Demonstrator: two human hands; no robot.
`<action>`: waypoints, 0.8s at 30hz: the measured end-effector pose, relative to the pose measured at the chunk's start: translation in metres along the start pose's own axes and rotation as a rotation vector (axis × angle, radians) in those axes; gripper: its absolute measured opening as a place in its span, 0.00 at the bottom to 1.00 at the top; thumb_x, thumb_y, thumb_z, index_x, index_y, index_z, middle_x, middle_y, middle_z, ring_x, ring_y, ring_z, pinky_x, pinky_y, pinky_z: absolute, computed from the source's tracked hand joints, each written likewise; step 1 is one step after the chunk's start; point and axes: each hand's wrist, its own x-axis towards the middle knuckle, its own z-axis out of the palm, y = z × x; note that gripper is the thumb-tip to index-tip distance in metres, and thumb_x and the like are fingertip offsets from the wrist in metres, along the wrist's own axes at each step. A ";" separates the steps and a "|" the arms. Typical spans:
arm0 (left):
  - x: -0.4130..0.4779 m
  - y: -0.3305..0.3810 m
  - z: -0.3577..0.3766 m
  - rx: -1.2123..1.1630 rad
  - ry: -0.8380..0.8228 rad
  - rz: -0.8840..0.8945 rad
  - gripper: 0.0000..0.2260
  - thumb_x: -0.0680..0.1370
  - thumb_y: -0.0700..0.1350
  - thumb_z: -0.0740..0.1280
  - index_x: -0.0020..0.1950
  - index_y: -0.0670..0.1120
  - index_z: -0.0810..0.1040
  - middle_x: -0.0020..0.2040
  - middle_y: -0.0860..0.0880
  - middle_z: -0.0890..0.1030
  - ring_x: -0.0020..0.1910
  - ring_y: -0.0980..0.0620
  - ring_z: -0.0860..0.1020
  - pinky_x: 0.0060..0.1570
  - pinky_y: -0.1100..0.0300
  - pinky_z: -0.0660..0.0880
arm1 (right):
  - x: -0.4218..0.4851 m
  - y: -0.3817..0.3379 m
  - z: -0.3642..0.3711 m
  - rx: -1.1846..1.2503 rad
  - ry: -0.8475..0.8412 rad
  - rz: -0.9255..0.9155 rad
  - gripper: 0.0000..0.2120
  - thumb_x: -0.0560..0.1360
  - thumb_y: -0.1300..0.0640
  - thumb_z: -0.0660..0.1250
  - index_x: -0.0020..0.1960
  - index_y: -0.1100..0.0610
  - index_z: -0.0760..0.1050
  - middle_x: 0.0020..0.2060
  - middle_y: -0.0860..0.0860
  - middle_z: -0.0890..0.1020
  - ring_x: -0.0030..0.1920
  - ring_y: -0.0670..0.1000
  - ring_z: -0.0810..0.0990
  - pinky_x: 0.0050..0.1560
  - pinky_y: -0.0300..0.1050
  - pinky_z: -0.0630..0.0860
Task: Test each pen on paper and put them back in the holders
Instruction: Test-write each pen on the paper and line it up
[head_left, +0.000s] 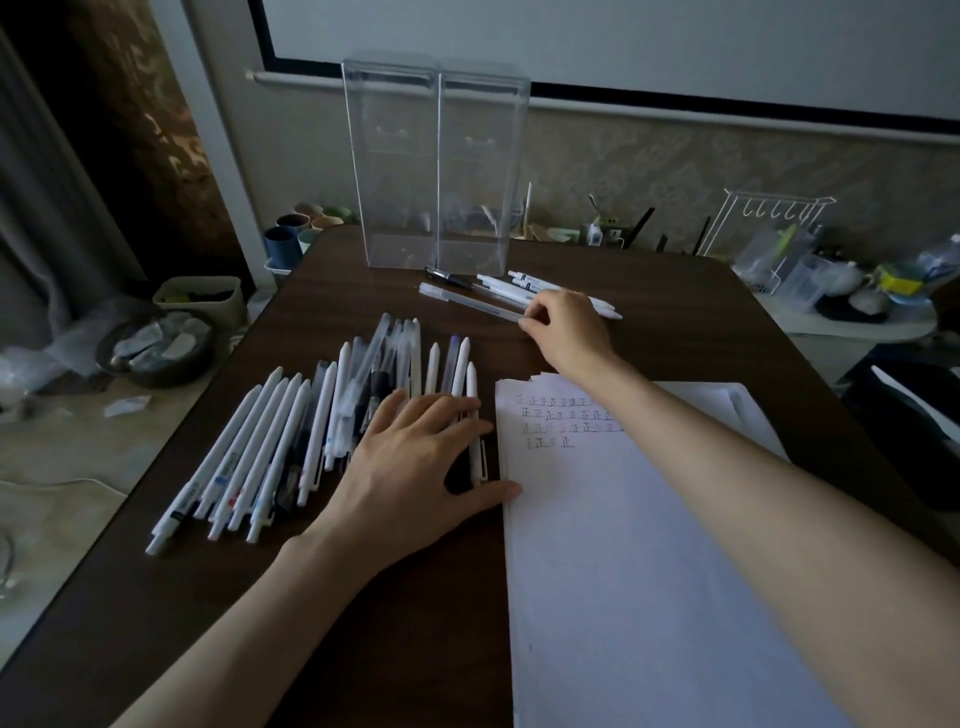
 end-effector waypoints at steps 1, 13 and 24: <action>0.000 -0.001 0.001 0.001 0.003 -0.004 0.31 0.71 0.71 0.53 0.61 0.51 0.77 0.63 0.52 0.76 0.64 0.51 0.72 0.66 0.50 0.58 | -0.004 -0.001 -0.004 0.054 0.018 0.010 0.05 0.76 0.57 0.67 0.47 0.59 0.79 0.47 0.53 0.81 0.49 0.51 0.77 0.47 0.46 0.73; 0.006 0.009 0.000 -0.043 0.250 -0.075 0.24 0.78 0.54 0.59 0.70 0.42 0.67 0.65 0.42 0.72 0.64 0.44 0.69 0.62 0.50 0.65 | -0.138 0.014 -0.098 0.653 -0.170 0.015 0.05 0.72 0.66 0.70 0.43 0.57 0.79 0.36 0.51 0.84 0.39 0.44 0.81 0.42 0.35 0.73; -0.003 0.043 0.003 -0.242 0.016 0.245 0.16 0.80 0.48 0.52 0.56 0.40 0.74 0.46 0.46 0.77 0.43 0.51 0.75 0.44 0.61 0.69 | -0.164 0.000 -0.078 0.992 -0.450 -0.031 0.06 0.71 0.58 0.72 0.47 0.56 0.78 0.39 0.53 0.83 0.43 0.50 0.82 0.48 0.40 0.76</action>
